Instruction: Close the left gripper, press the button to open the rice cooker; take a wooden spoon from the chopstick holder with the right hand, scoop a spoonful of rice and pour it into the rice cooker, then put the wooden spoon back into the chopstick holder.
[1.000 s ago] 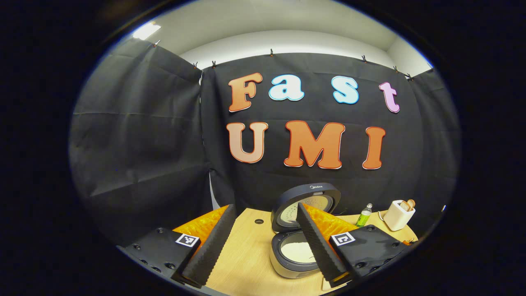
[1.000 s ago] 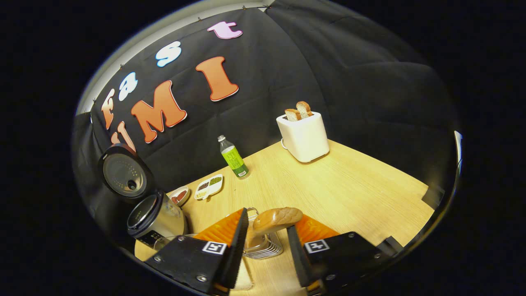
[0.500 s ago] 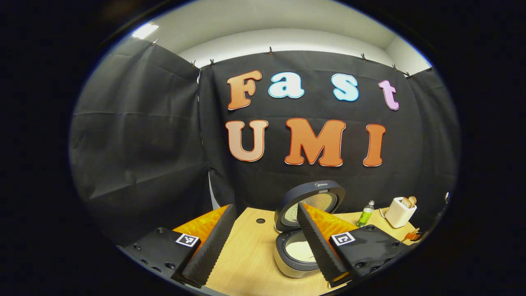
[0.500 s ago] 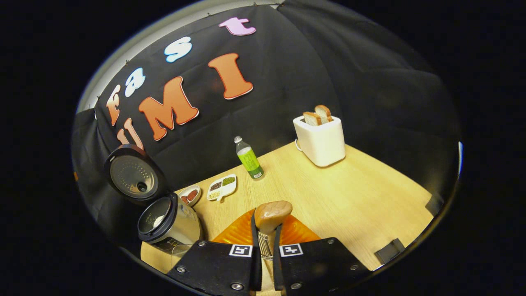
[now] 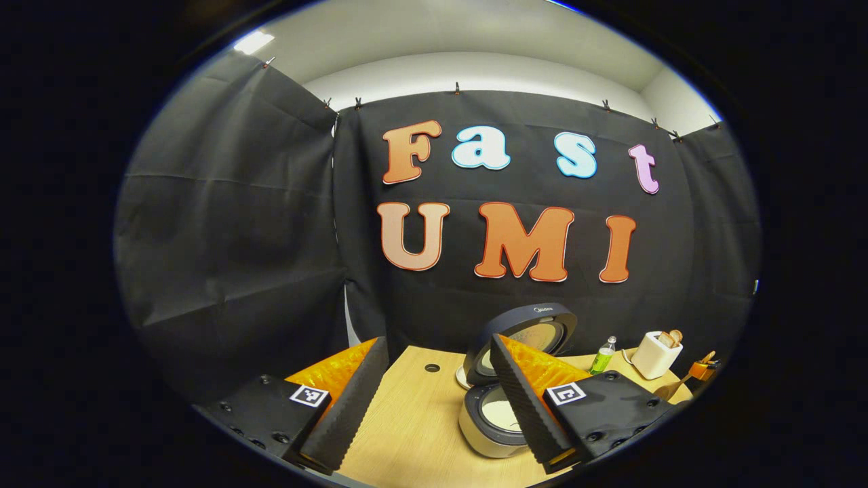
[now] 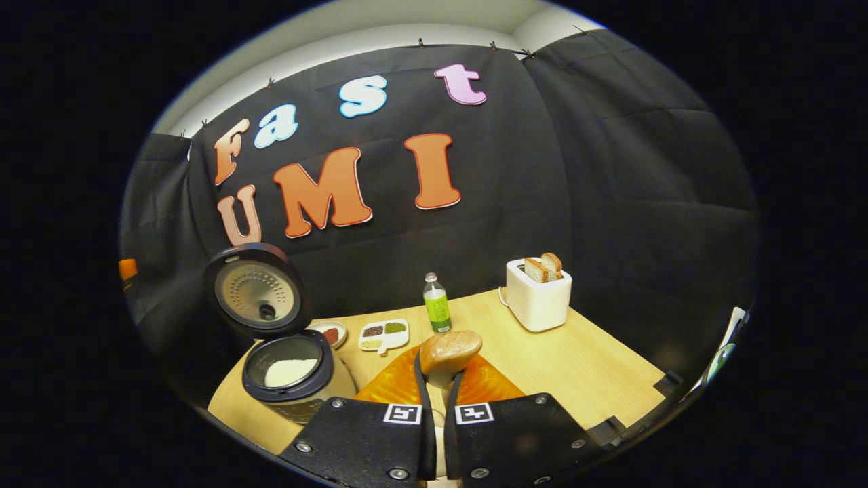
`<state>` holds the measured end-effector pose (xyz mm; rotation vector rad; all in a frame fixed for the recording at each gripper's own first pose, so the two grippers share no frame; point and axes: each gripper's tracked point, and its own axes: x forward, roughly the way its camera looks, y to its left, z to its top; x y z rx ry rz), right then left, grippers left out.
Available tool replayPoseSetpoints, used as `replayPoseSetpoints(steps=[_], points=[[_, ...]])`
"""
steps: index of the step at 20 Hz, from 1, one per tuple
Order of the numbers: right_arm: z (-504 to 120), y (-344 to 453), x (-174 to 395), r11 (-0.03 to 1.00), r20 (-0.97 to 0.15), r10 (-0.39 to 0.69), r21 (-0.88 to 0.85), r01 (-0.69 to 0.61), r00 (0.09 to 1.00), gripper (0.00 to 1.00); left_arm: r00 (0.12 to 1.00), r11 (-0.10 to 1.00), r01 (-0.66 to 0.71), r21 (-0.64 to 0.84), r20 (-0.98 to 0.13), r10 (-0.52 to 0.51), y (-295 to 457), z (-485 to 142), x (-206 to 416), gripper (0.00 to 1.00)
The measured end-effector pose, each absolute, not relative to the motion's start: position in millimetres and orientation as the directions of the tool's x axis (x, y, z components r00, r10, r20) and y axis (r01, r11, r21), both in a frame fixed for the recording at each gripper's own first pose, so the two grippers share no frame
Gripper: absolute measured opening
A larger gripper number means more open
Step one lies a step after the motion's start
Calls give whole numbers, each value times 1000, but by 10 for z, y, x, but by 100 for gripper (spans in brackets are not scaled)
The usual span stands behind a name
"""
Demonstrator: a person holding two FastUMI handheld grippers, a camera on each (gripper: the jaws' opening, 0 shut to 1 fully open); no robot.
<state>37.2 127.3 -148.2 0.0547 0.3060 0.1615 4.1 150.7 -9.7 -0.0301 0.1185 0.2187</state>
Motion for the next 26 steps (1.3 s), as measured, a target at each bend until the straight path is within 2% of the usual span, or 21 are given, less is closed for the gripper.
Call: replayPoseSetpoints(steps=[6, 15, 17, 21, 22, 23, 26], points=[[-1760, 1674, 87, 989, -345, 141, 5, -149, 928, 4, 976, 982, -190, -4, -111, 189, 1779, -62, 7, 98], [-2494, 1667, -43, 989, -469, -71, -150, 0, 881, 4, 974, 984, -174, 23, -144, 175, 2024, -218, 0, 100], [-2681, 1700, -85, 990, -516, -88, -142, 17, 852, 4, 974, 985, -170, 37, -146, 174, 2061, -212, 5, 100], [-2859, 1530, -106, 980, -531, -192, -154, 129, 825, 4, 970, 986, -167, 26, -173, 169, 2135, -300, -7, 97], [-2895, 1510, -185, 978, -540, -208, -138, 158, 816, 0, 969, 985, -173, 24, -177, 175, 2167, -320, -9, 98], [-2975, 1483, -175, 975, -550, -223, -130, 181, 805, 4, 967, 983, -181, 23, -180, 182, 2208, -334, -6, 99], [-2930, 1454, -192, 956, -526, -283, -85, 282, 802, 4, 962, 980, -196, 23, -191, 196, 2285, -382, -48, 100]])
